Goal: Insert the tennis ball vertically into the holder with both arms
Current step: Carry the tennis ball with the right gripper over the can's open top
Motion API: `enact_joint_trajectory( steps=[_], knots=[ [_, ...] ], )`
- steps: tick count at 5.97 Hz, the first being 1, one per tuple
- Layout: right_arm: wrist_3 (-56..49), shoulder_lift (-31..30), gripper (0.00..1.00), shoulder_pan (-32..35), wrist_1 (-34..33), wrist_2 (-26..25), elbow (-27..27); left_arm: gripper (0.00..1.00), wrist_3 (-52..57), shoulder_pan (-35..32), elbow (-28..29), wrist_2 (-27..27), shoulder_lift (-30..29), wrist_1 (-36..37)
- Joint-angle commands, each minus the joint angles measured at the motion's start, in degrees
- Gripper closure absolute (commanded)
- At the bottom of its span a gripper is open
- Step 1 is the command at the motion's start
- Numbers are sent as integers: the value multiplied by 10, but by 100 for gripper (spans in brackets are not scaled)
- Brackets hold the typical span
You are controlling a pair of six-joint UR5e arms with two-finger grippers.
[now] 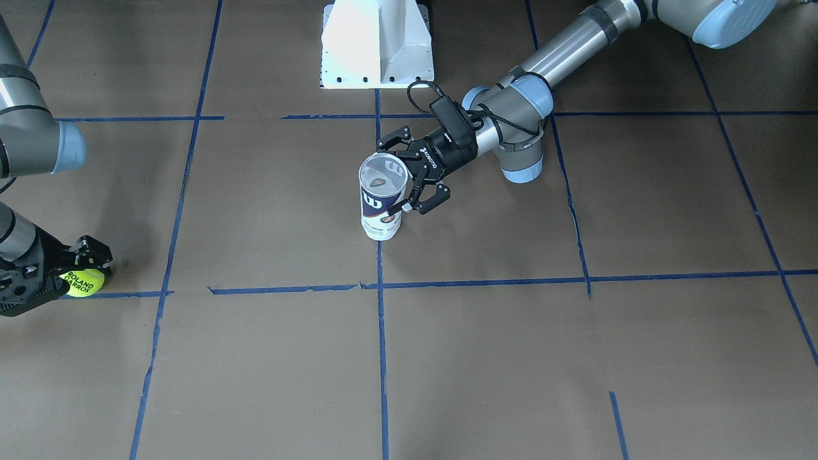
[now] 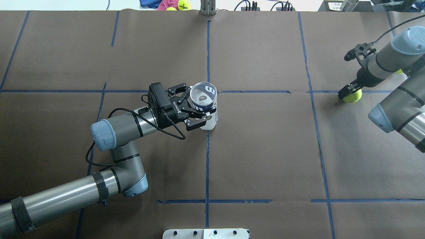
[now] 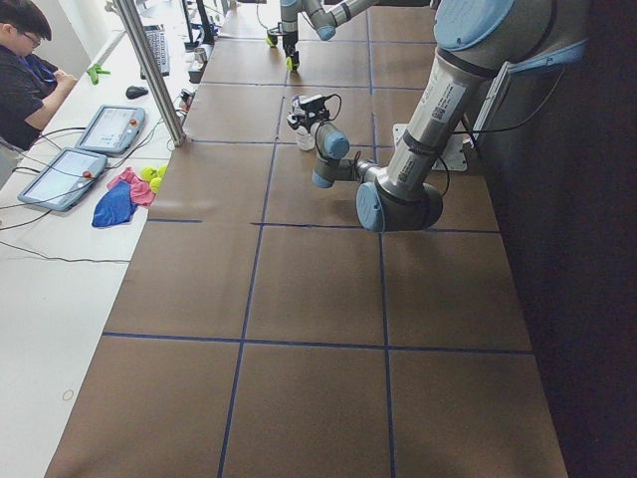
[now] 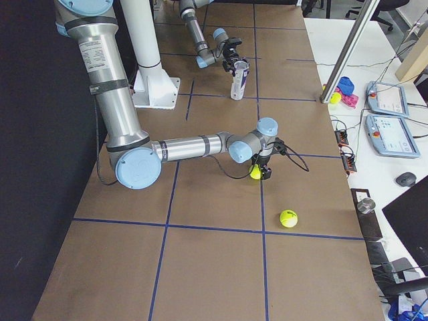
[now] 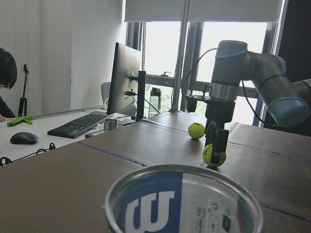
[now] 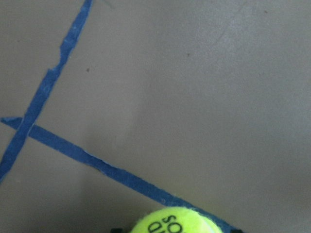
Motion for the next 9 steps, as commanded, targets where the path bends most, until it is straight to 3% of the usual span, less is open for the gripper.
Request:
enact_joint_trajectory(
  steps=[1, 3, 4, 6, 8, 9],
  knots=[
    [11, 2, 84, 0, 0, -2, 13, 10, -1, -2, 0, 0, 0, 1],
    [106, 3, 84, 2, -23, 3, 96, 10, -1, -2, 0, 0, 0, 1],
    [153, 18, 84, -1, -88, 3, 165, 10, -1, -2, 0, -1, -1, 2],
    [254, 131, 83, -32, -272, -2, 248, 11, -1, -1, -1, -1, -5, 2],
    [399, 235, 87, -65, -344, -7, 266, 11, -1, 0, -1, -1, -7, 4],
    [447, 307, 87, -92, -416, -22, 265, 11, -1, 0, -1, -1, -7, 7]
  ],
)
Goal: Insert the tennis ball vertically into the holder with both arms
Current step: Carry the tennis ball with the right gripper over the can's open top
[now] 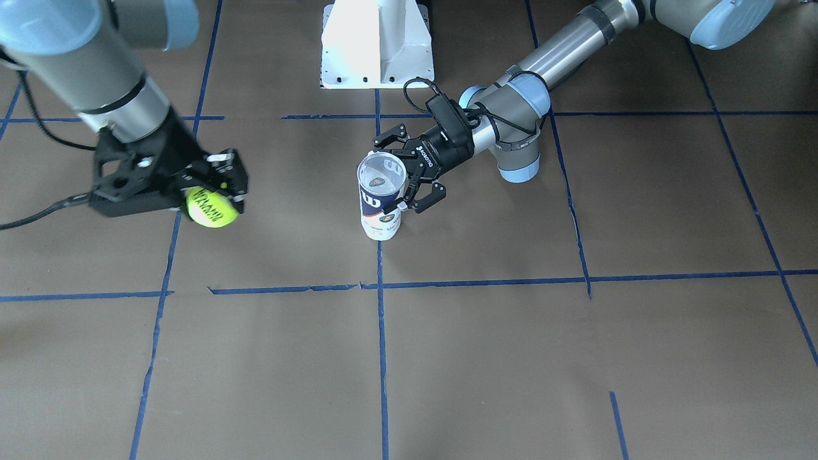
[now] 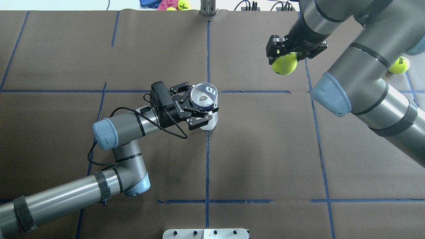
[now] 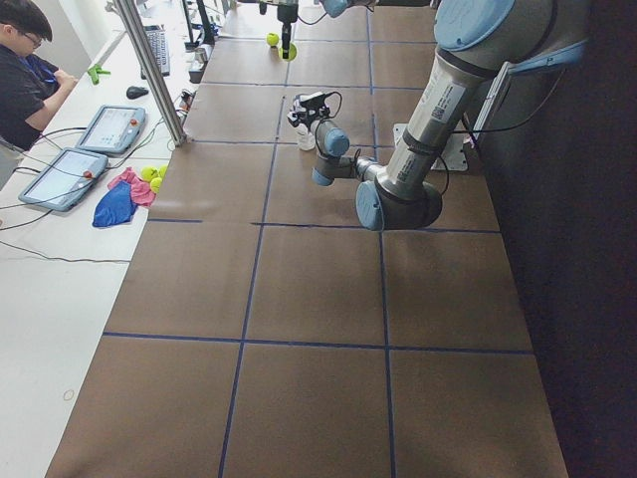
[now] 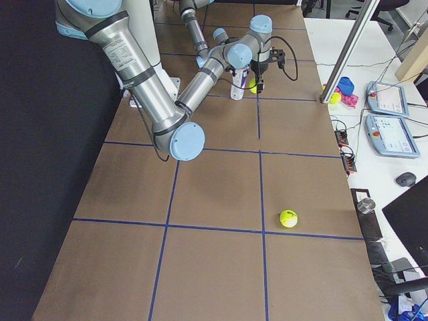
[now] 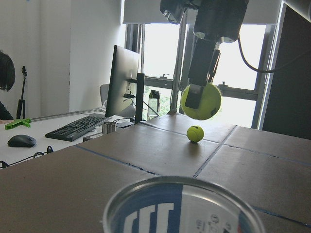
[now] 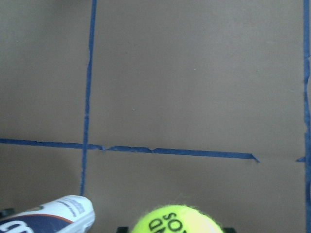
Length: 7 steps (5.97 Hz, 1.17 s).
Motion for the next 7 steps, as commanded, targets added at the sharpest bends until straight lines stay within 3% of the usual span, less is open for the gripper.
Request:
enact_joint_trajectory(
  steps=[1, 4, 7],
  knots=[
    [74, 103, 87, -49, -92, -31, 2, 12, 0, 0, 0, -1, 0, 3],
    [141, 152, 89, -115, -92, -94, -45, 14, 0, 1, 0, -1, -5, 11],
    [159, 167, 89, -144, -87, -119, -83, 15, 0, 1, 0, -1, -7, 11]
  ],
)
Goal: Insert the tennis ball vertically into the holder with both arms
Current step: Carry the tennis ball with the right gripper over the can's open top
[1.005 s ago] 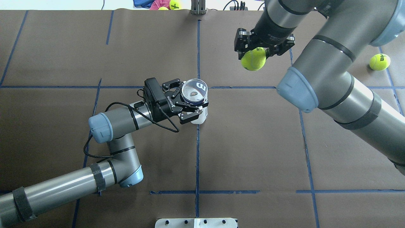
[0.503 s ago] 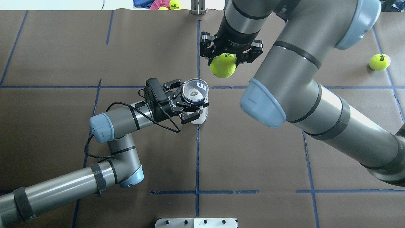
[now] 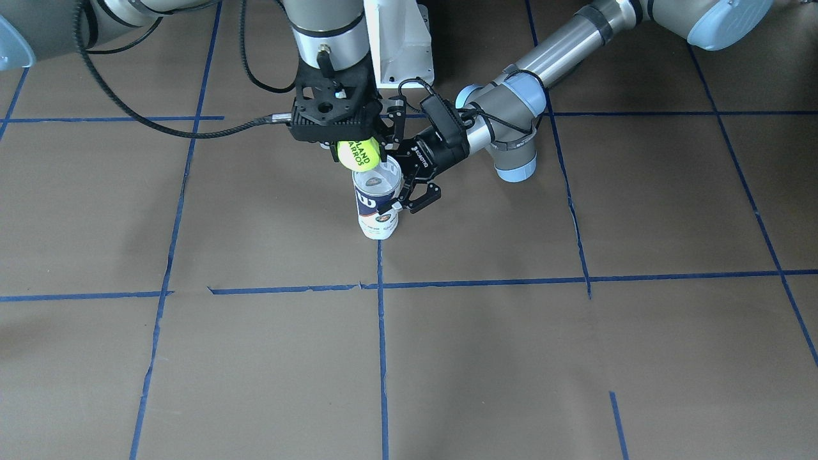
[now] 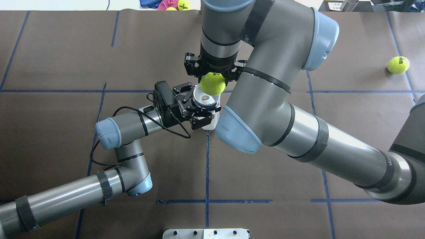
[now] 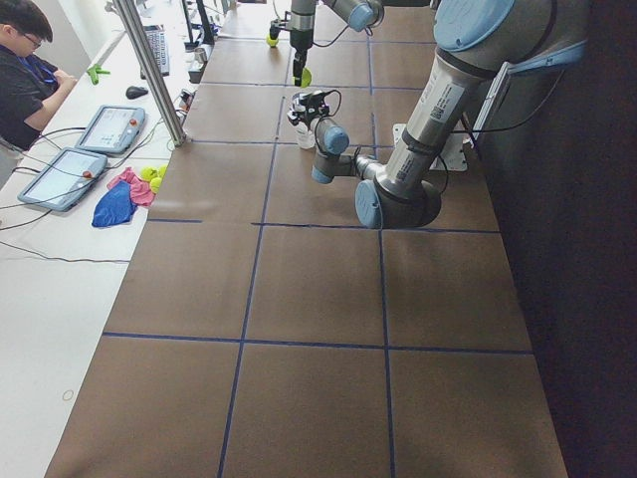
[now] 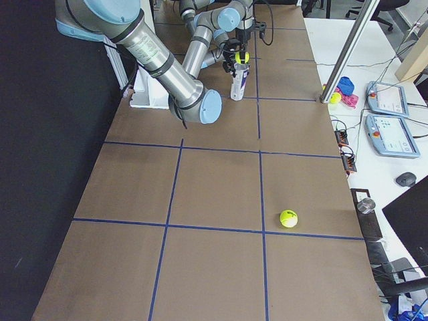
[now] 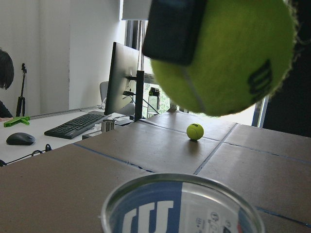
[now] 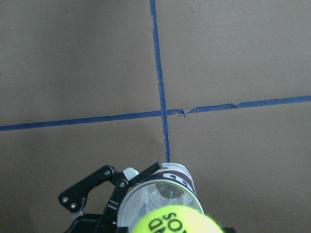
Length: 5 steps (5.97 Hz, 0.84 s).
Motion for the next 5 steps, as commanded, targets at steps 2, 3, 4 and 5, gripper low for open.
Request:
enact_joint_trajectory(
  steps=[2, 3, 4, 5],
  knots=[
    [8, 4, 83, -14, 2, -10, -13, 15, 1, -1, 0, 0, 1, 0],
    [12, 3, 69, -17, 2, -15, -16, 15, 2, -1, 0, 0, 3, -1],
    [19, 5, 64, -19, 3, -22, -20, 15, 2, -1, 0, 0, 4, -1],
    [19, 5, 63, -19, 3, -22, -20, 15, 3, -1, 0, 0, 5, -1]
  ],
)
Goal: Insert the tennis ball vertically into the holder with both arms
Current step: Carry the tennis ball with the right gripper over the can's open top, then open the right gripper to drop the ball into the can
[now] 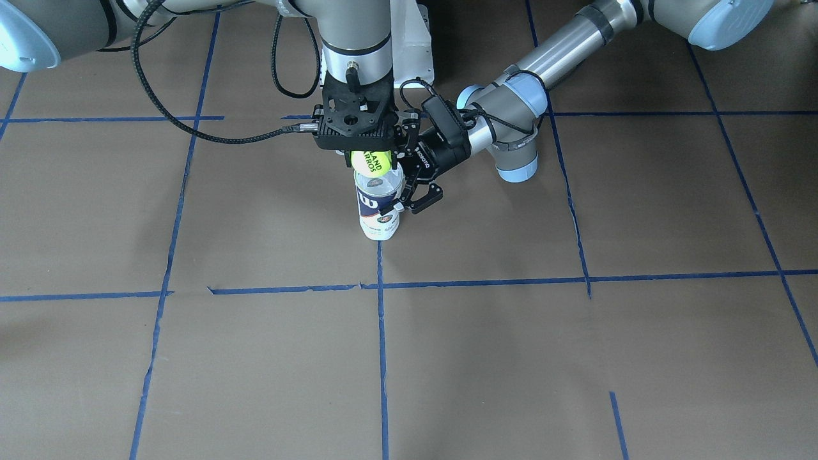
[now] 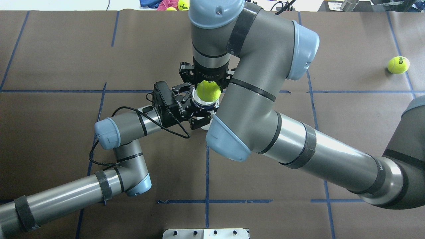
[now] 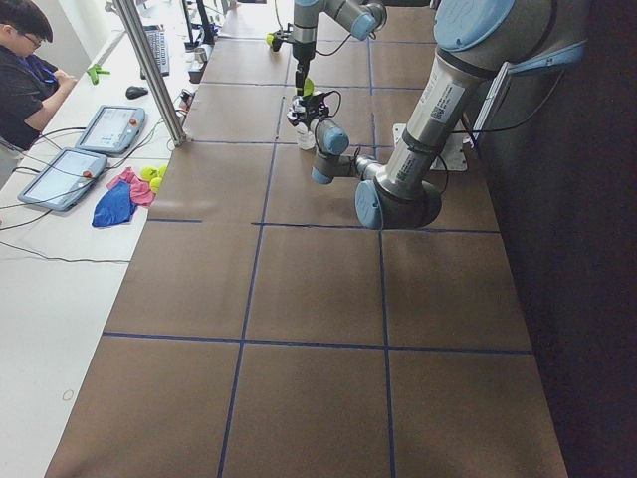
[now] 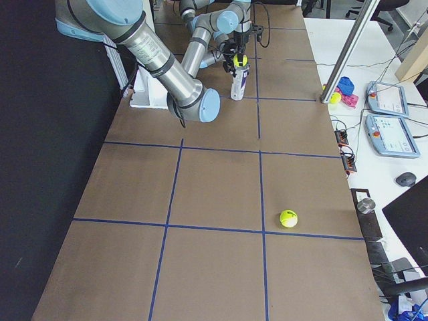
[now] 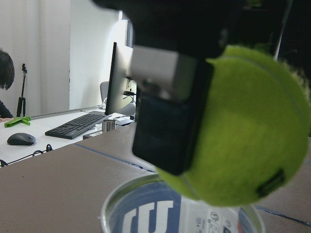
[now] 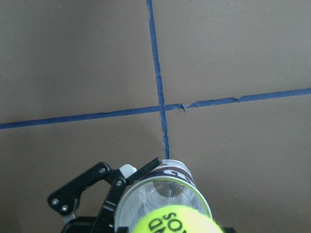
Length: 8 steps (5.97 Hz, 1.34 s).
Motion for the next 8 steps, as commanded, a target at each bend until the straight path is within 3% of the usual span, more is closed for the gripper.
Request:
enact_joint_trajectory(
  steps=[1, 3, 4, 5, 6, 8],
  knots=[
    [3, 0, 62, -2, 0, -2, -7, 15, 1, 1, 1, 0, 1, 0],
    [10, 0, 59, -2, 39, -3, -32, 15, 2, 1, 1, 0, 1, 0],
    [9, 0, 48, -2, 40, -3, -32, 15, 2, 2, 1, 0, 1, 0],
    [6, 1, 6, -2, 39, -3, -31, 15, 2, 2, 1, 0, 1, 0],
    [5, 2, 1, -2, 39, -3, -30, 15, 2, 2, 1, 0, 1, 0],
    [2, 2, 0, 0, 37, -2, -20, 15, 2, 2, 1, 0, 1, 0]
  ],
)
